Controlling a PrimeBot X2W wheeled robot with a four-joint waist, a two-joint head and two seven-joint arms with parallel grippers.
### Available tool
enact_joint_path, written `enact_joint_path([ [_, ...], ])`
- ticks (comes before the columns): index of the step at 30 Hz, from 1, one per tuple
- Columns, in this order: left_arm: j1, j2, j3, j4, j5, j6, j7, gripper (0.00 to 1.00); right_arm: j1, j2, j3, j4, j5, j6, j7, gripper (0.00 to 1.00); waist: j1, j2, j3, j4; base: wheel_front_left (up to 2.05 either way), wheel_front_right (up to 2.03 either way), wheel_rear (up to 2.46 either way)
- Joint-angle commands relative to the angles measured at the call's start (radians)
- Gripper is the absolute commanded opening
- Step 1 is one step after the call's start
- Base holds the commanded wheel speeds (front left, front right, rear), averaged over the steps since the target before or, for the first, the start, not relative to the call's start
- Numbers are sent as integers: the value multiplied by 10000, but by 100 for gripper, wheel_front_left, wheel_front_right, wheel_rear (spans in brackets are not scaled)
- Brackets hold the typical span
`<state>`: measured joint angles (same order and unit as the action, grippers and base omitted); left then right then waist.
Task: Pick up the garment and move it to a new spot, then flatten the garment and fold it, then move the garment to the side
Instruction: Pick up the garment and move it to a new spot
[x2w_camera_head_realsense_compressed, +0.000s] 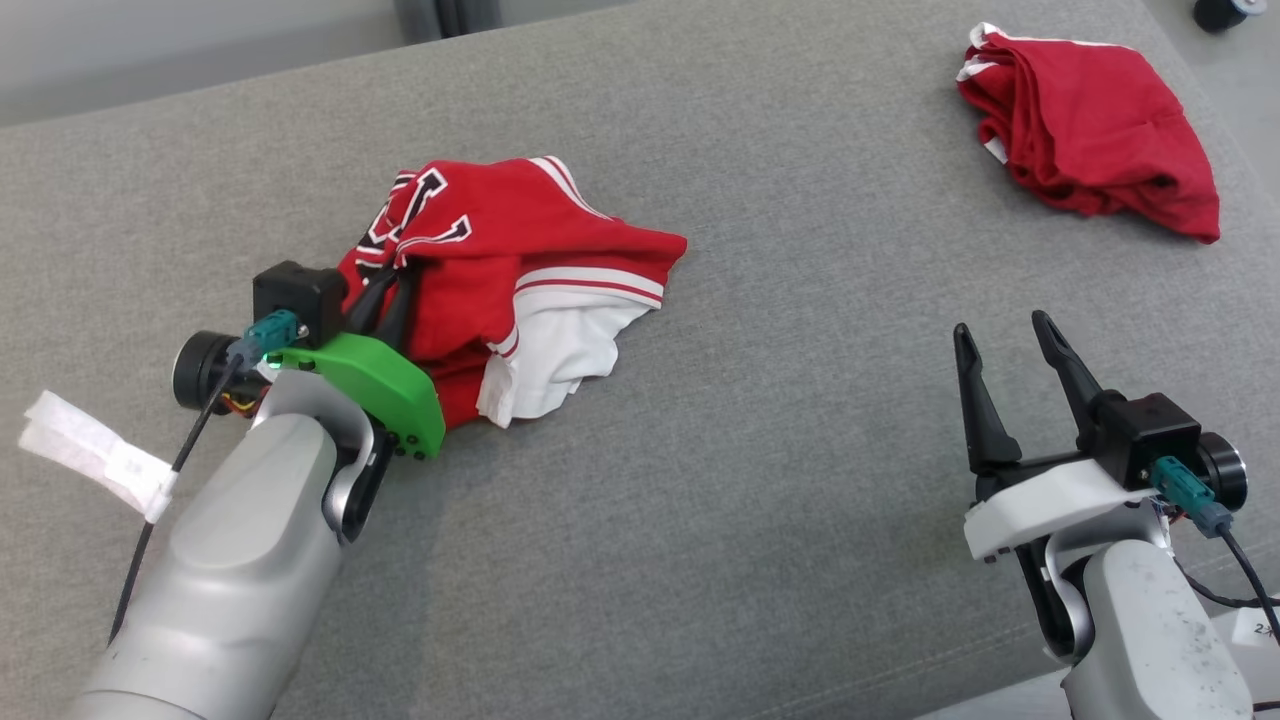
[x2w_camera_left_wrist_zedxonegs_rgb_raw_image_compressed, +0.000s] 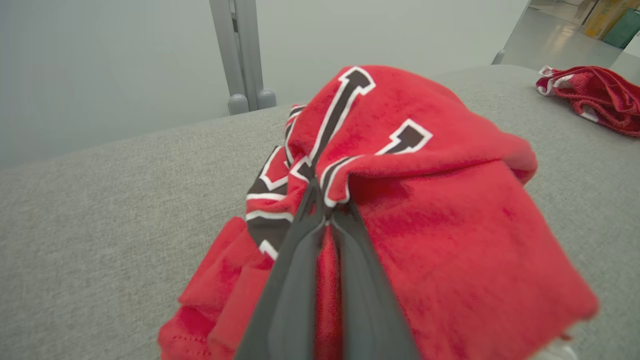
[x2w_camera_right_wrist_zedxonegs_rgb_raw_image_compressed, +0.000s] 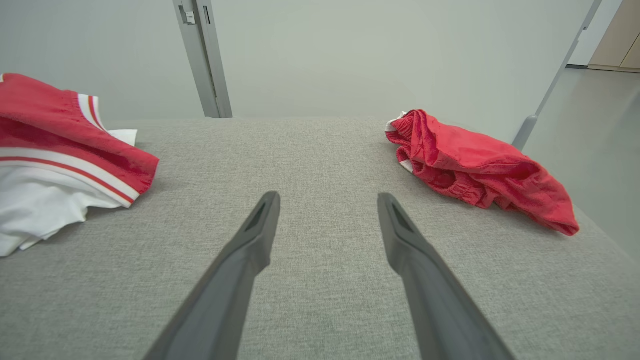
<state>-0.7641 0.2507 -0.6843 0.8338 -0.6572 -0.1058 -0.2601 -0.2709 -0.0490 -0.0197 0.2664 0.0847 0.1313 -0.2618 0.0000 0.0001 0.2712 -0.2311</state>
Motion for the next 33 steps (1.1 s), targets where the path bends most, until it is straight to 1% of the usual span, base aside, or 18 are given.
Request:
enact_joint_path([
  [1,-206,-30,212,-194,188,-31,-55,100,-63,-28,-3,11,38,-12,-42,100,0,-1,11,116,0,0,0],
  [11,1136,-272,1491,-1760,1188,-68,-53,100,146,-32,-1,92,-116,-12,-43,100,0,-1,-777,687,0,0,0],
  [18,2605,-423,2523,-2815,1692,-50,-54,100,377,-32,6,217,-160,-12,-43,100,0,-1,-1525,1096,0,0,0],
  [23,3762,-648,3291,-3508,2028,0,-41,100,604,-32,-43,305,-182,-12,-43,100,0,-1,-2032,1359,0,0,0],
  [33,5996,-995,4463,-4582,2638,184,-43,100,1216,-32,92,413,-13,-12,-44,100,0,-1,-2719,1657,0,0,0],
])
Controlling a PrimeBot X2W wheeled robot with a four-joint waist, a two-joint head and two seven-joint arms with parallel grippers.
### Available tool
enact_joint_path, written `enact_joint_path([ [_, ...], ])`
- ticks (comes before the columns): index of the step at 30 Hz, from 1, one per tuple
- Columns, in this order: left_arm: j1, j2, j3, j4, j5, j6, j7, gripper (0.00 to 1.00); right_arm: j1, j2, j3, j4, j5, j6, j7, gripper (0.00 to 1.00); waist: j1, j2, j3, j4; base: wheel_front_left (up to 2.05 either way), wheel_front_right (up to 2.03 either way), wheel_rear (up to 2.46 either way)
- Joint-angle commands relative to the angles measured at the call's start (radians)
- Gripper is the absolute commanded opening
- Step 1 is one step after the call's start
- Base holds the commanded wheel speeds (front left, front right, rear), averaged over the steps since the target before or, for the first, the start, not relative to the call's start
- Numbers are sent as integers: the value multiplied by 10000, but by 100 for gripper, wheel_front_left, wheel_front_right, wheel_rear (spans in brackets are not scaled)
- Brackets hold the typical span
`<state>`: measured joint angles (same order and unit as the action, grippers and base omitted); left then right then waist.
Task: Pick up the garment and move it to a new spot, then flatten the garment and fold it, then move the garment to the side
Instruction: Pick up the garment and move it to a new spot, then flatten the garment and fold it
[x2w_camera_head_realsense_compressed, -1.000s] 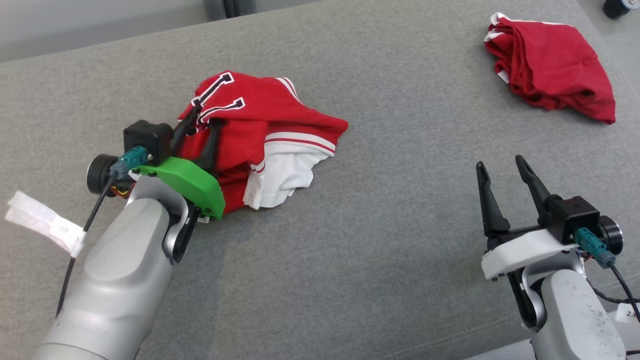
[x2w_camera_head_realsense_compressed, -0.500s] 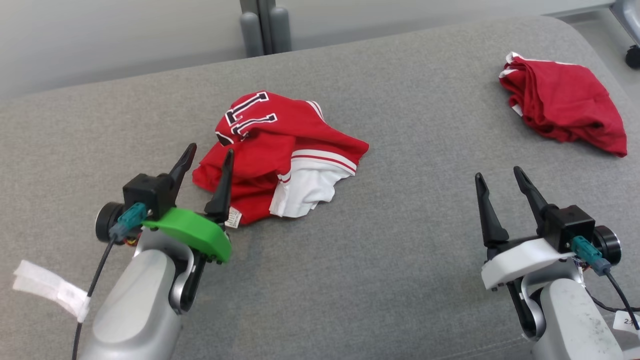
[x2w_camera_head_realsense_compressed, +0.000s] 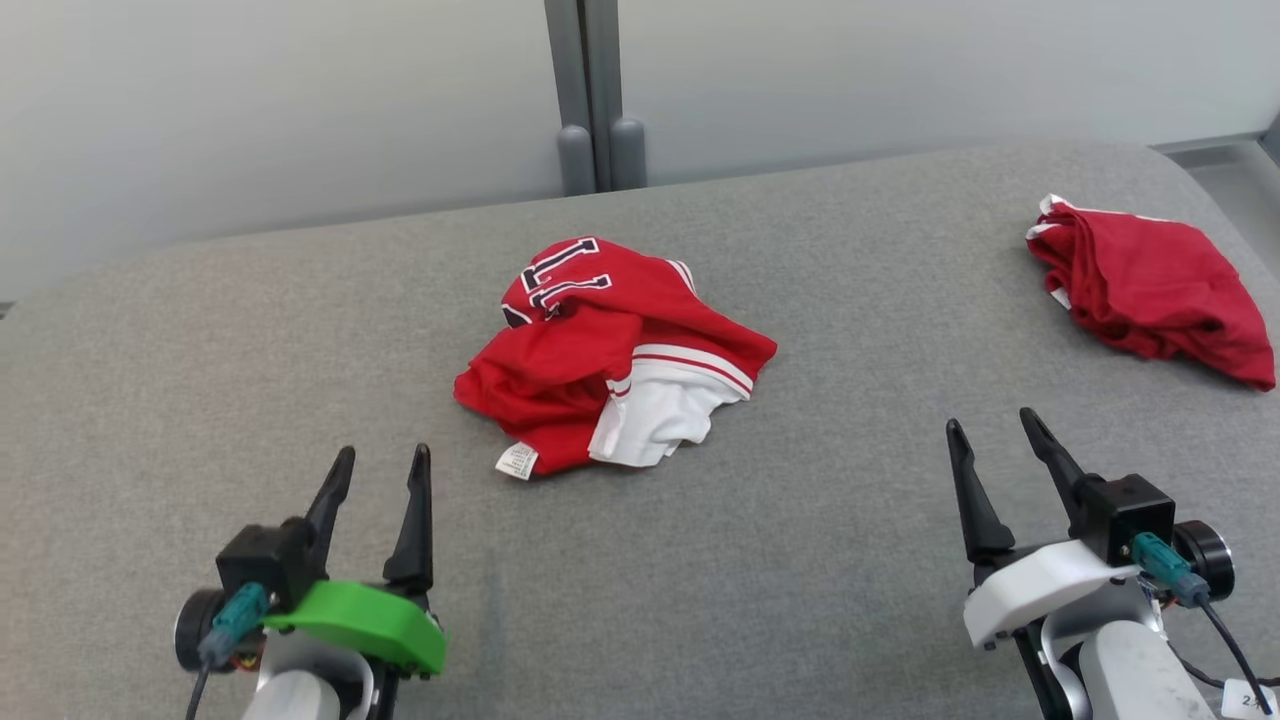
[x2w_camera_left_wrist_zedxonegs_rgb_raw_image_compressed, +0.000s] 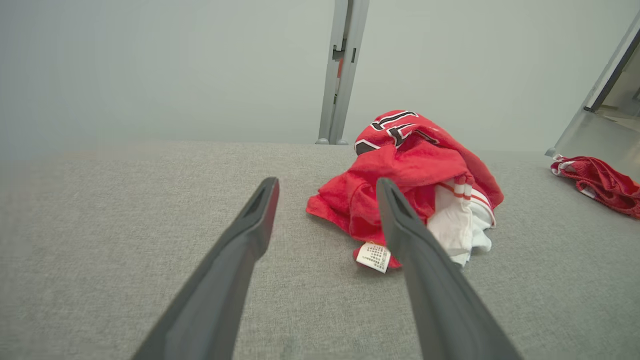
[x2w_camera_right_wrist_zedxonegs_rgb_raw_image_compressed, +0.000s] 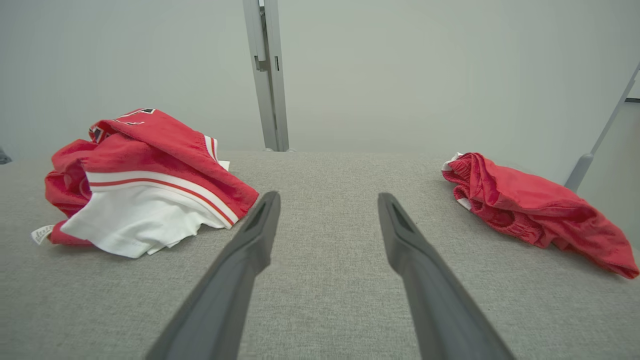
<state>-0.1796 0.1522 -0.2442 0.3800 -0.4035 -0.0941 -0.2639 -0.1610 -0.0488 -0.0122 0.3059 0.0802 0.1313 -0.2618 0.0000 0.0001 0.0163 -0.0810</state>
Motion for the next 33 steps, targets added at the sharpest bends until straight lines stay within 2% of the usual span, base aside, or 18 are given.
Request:
enact_joint_path([
  [1,327,-52,171,-123,108,75,-4,100,169,-34,29,21,75,-12,-44,100,0,-1,-201,176,0,0,0],
  [6,1320,-382,810,-541,169,227,-3,100,476,-35,56,80,294,-12,-44,100,0,-1,-341,255,0,0,0],
  [16,2351,-805,1493,-936,486,128,-5,100,1131,-35,189,250,606,-12,-44,100,0,-1,-495,392,0,0,0],
  [33,2367,-970,1754,-709,773,-88,-5,100,1079,-34,201,454,517,-12,-44,100,0,-1,-495,423,0,0,0],
])
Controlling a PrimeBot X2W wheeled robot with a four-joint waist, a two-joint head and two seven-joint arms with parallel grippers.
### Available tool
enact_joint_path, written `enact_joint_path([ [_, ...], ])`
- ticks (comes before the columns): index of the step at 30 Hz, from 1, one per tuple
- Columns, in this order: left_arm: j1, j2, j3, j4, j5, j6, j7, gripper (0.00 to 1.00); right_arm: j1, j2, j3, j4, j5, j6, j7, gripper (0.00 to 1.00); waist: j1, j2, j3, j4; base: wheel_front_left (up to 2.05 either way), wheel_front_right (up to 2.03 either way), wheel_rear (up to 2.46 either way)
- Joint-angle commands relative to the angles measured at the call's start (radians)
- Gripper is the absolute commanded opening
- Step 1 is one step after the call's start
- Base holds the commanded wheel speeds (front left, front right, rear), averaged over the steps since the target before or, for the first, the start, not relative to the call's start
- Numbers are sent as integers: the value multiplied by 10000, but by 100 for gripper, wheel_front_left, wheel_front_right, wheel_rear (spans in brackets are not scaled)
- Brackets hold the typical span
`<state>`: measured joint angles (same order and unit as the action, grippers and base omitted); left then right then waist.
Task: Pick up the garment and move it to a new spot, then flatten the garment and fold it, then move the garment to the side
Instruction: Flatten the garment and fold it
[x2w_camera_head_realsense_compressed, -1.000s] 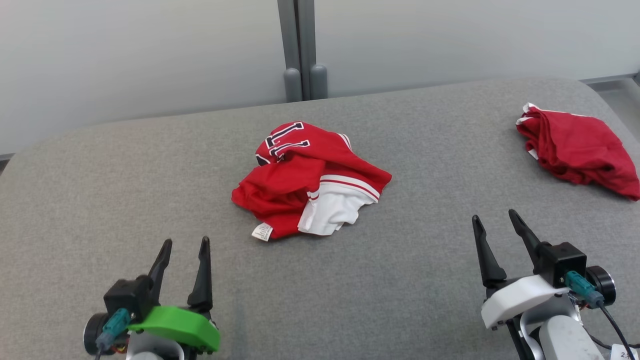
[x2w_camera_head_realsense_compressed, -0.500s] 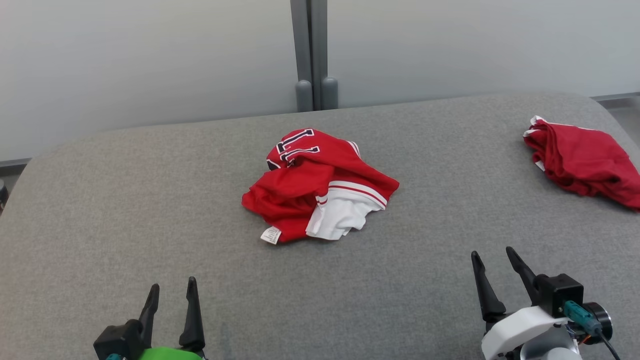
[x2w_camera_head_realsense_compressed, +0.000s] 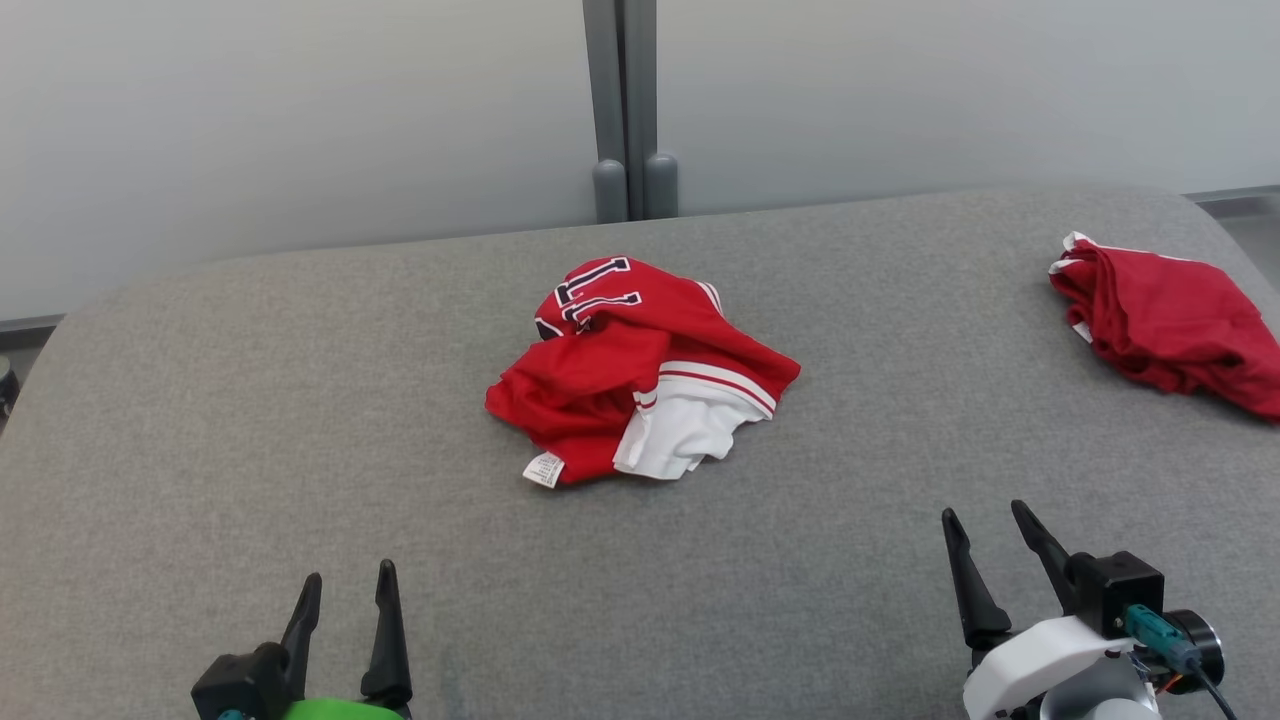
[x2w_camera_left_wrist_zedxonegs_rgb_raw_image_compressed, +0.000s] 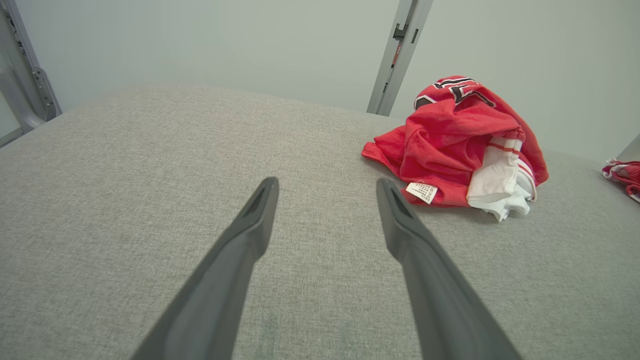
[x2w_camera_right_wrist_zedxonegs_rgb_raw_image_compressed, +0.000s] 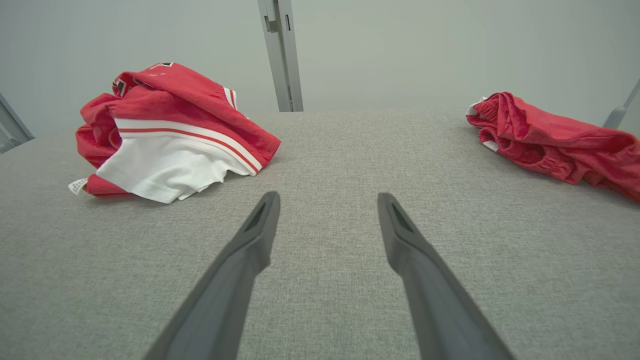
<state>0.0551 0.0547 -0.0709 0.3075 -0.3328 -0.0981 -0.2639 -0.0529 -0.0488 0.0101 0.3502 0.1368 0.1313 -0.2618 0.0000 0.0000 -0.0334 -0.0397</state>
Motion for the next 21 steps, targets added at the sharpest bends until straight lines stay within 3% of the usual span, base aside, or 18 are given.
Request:
enact_joint_path([
  [1,6,1,26,26,76,-61,-5,100,4,-34,-25,11,-49,-12,-44,100,0,0,6,22,0,0,0],
  [11,-293,-21,-149,-21,267,-163,-5,100,-525,-31,300,374,-387,-12,-44,100,0,0,267,577,0,0,0],
  [21,-868,-30,-550,-58,237,-199,-5,100,-3043,-44,1443,3217,-708,-13,316,100,0,0,1152,2040,0,0,0],
])
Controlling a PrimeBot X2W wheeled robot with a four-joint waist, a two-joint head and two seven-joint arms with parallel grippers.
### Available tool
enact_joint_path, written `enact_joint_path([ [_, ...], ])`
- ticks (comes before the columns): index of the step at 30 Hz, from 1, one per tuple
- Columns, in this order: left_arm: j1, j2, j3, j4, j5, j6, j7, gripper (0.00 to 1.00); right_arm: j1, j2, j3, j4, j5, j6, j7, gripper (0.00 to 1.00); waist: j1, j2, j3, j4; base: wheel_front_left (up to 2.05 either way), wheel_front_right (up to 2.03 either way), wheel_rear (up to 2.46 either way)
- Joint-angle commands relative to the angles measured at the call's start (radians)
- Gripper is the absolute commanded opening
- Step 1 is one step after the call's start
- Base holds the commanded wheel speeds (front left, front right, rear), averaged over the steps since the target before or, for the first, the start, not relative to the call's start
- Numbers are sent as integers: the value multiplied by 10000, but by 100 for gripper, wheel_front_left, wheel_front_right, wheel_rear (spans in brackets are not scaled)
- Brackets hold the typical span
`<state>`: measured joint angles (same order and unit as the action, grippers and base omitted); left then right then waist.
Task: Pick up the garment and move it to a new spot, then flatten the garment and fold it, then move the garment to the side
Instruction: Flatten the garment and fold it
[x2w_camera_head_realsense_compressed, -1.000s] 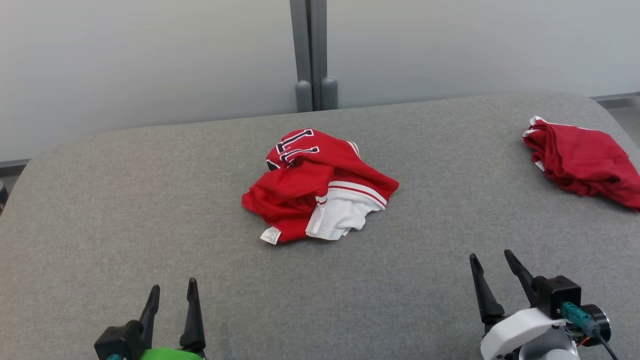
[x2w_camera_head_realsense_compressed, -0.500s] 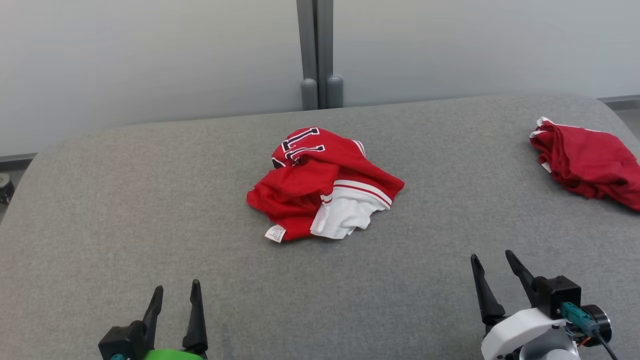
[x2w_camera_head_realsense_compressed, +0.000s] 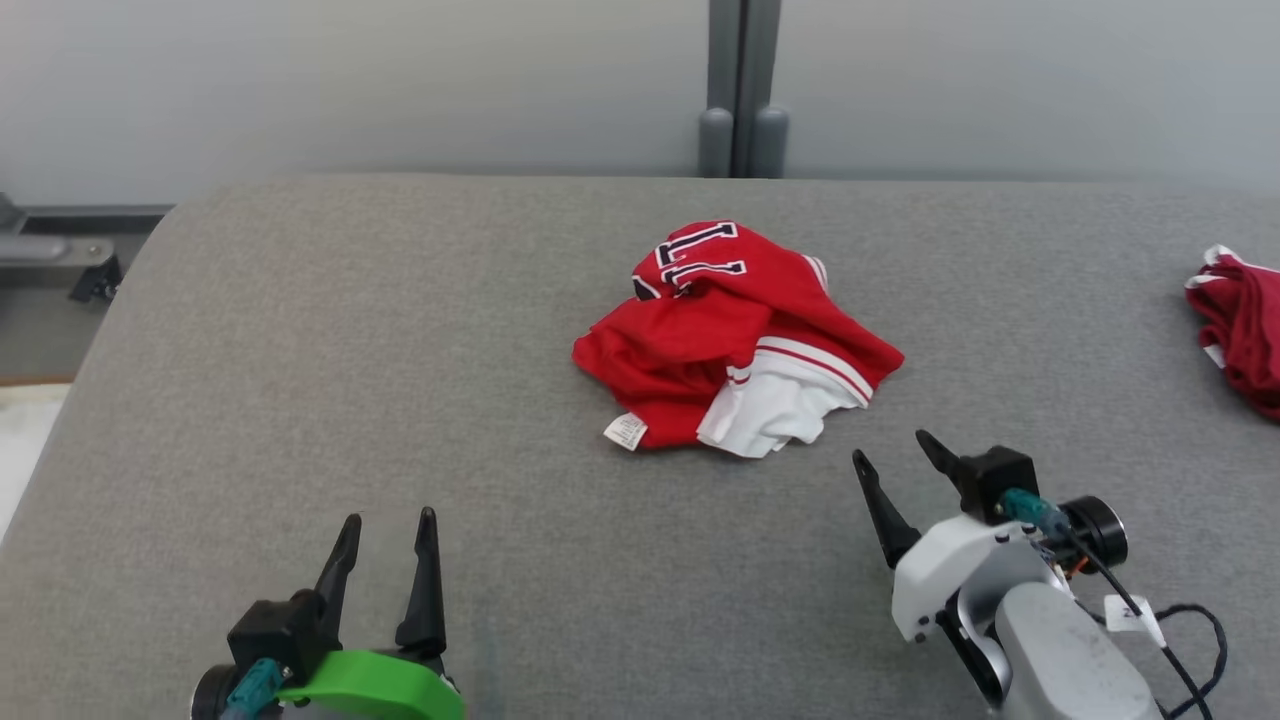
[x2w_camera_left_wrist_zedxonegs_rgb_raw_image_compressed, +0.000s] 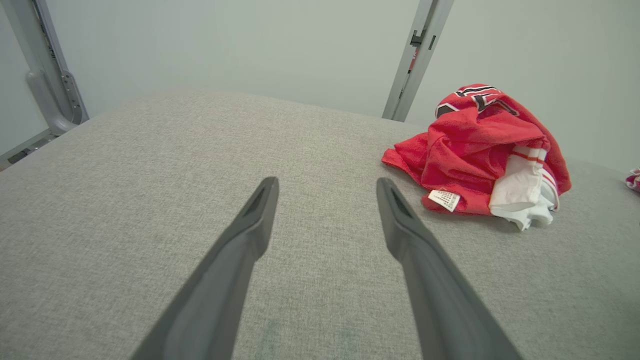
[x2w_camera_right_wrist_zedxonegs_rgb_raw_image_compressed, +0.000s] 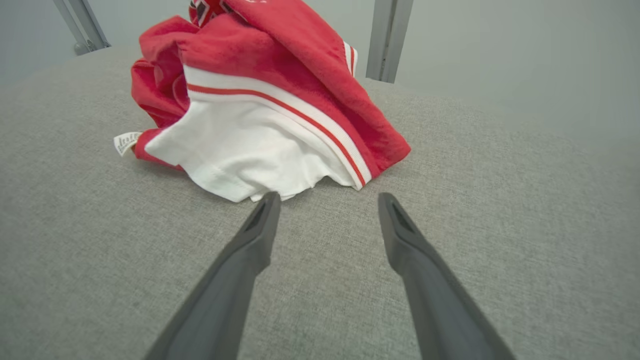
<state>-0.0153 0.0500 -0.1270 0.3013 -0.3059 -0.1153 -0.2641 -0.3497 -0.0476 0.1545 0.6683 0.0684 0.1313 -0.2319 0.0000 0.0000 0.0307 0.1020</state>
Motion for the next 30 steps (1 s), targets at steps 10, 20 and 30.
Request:
enact_joint_path([
  [10,-572,15,-404,-174,-428,157,-3,100,-1993,-51,-239,2538,-851,-12,-47,100,0,0,1286,1752,0,0,0],
  [20,-606,14,-407,-215,-396,290,-3,100,-2685,-58,-193,3757,-820,-13,-186,0,0,0,1467,1621,0,0,0],
  [30,-382,18,-358,-259,-306,294,-2,100,-2038,-58,-1072,2017,-1325,-13,-335,0,0,0,1147,317,0,0,0],
])
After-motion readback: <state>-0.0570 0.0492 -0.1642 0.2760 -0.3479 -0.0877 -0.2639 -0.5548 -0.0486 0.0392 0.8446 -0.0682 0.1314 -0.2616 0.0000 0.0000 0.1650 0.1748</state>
